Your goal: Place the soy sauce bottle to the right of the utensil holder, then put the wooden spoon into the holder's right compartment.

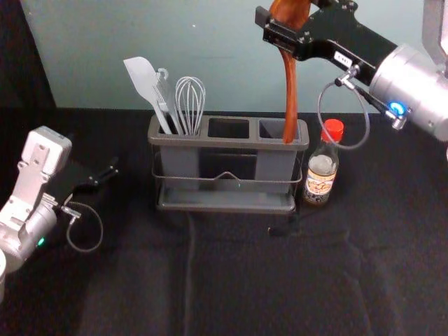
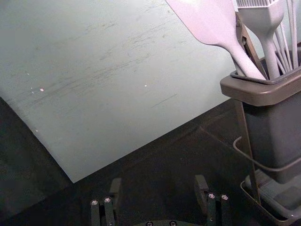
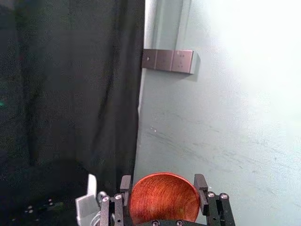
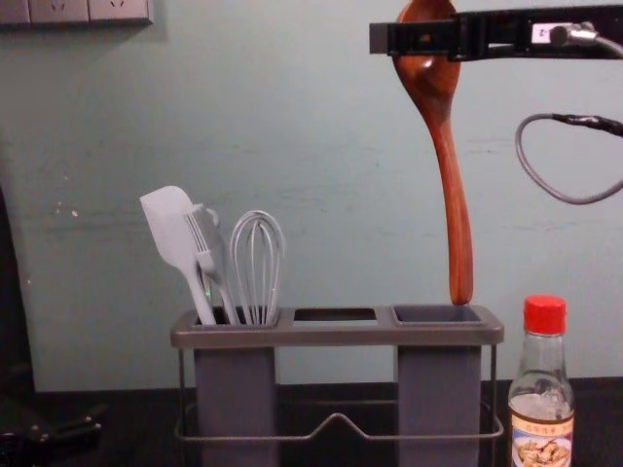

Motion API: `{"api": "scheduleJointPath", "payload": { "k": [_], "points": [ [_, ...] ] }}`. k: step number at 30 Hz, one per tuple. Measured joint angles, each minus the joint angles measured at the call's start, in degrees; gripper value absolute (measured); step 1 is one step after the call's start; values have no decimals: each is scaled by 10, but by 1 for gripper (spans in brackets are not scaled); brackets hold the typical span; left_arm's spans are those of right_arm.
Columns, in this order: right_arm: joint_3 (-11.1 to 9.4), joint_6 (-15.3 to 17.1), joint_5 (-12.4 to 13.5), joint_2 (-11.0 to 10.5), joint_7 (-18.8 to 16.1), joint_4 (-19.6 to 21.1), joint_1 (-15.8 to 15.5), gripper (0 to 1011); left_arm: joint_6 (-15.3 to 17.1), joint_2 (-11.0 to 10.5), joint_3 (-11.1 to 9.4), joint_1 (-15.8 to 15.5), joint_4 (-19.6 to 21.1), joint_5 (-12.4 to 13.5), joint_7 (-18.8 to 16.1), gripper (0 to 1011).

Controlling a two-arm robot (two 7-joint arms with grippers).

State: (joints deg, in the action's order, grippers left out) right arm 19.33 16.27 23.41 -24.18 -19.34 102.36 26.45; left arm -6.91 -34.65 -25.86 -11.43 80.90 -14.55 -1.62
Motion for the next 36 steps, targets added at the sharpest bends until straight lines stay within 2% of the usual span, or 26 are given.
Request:
{"api": "scheduleJointPath", "payload": {
  "k": [9,19,28,36],
  "points": [
    [11,0,-6,14,5,-52,36,834,0,0,0,0,0,0,0,1005],
    [25,-12,-14,31,-6,-122,77,834,0,0,0,0,0,0,0,1005],
    [37,-26,-21,44,-16,-173,98,834,0,0,0,0,0,0,0,1005],
    [44,-32,-23,51,-27,-204,105,834,0,0,0,0,0,0,0,1005]
  ]
}}
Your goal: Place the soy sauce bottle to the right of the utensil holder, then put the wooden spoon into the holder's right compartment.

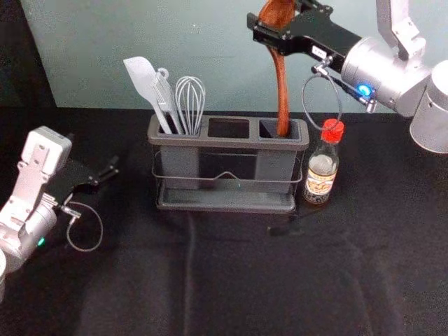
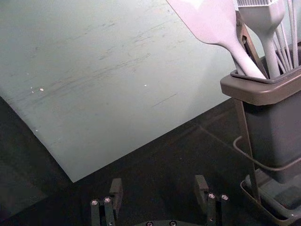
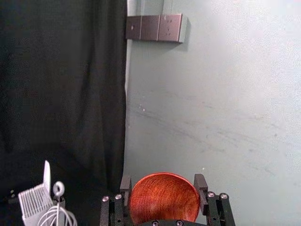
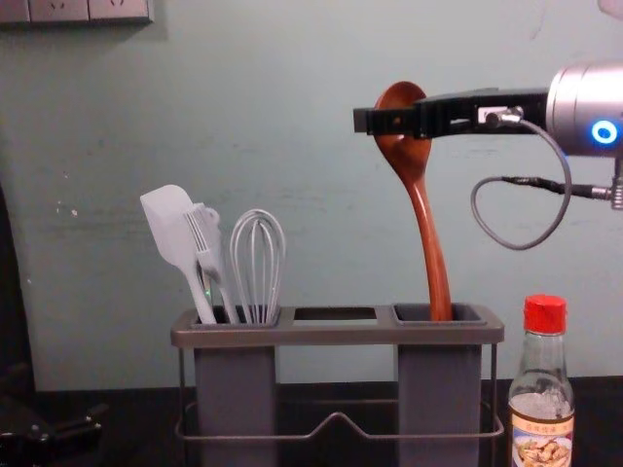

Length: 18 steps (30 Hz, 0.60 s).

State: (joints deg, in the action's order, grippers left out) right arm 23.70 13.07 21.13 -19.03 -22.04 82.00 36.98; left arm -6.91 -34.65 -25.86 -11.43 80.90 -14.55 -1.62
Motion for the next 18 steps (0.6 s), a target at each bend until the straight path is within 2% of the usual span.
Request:
{"api": "scheduleJointPath", "payload": {
  "k": [18],
  "points": [
    [14,3,9,-10,-15,5,-41,834,0,0,0,0,0,0,0,1005]
  ]
}}
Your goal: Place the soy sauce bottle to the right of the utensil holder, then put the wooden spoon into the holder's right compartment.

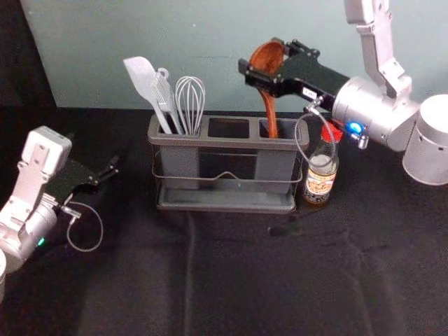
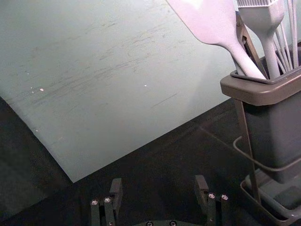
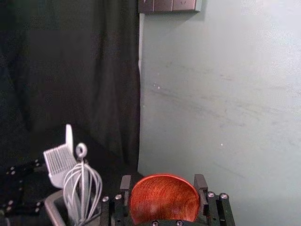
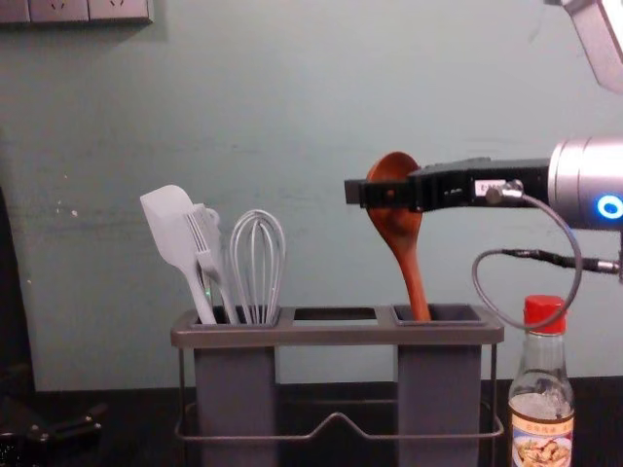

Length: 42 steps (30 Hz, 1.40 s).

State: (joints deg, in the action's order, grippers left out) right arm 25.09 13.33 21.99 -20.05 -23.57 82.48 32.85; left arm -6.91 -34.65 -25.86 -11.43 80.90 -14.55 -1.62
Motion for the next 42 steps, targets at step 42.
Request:
{"api": "scheduleJointPath", "payload": {
  "k": [42],
  "points": [
    [-12,11,13,-36,17,64,-81,834,0,0,0,0,0,0,0,1005]
  ]
}}
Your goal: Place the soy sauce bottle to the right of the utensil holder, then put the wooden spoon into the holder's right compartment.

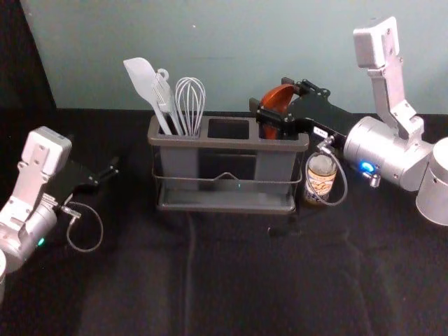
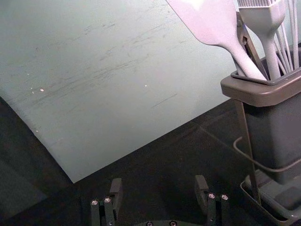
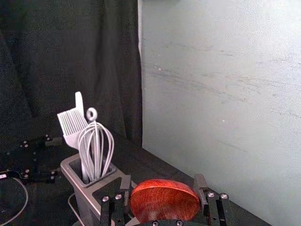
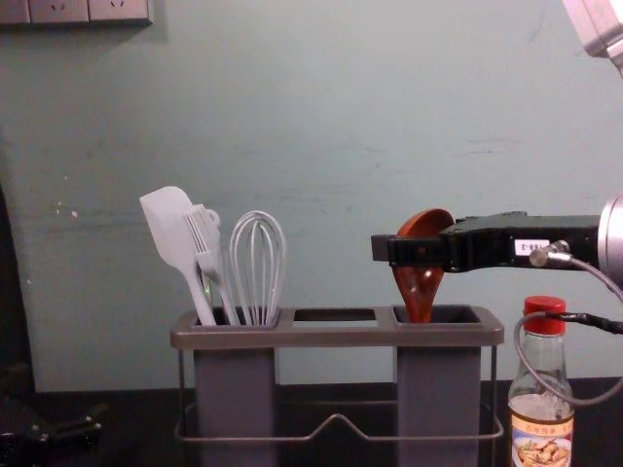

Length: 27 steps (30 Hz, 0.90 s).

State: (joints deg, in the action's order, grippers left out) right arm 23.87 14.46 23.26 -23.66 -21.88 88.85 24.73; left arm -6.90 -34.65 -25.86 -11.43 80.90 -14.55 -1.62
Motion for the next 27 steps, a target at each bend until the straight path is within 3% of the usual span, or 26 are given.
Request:
{"api": "scheduleJointPath", "payload": {
  "k": [10,17,27],
  "points": [
    [0,0,-1,0,0,0,0,836,0,0,0,0,0,0,0,1005],
    [1,1,-1,0,-1,-1,0,999,0,0,0,0,0,0,0,1005],
    [0,1,-1,0,-1,-1,0,1002,0,0,0,0,0,0,0,1005]
  ]
}}
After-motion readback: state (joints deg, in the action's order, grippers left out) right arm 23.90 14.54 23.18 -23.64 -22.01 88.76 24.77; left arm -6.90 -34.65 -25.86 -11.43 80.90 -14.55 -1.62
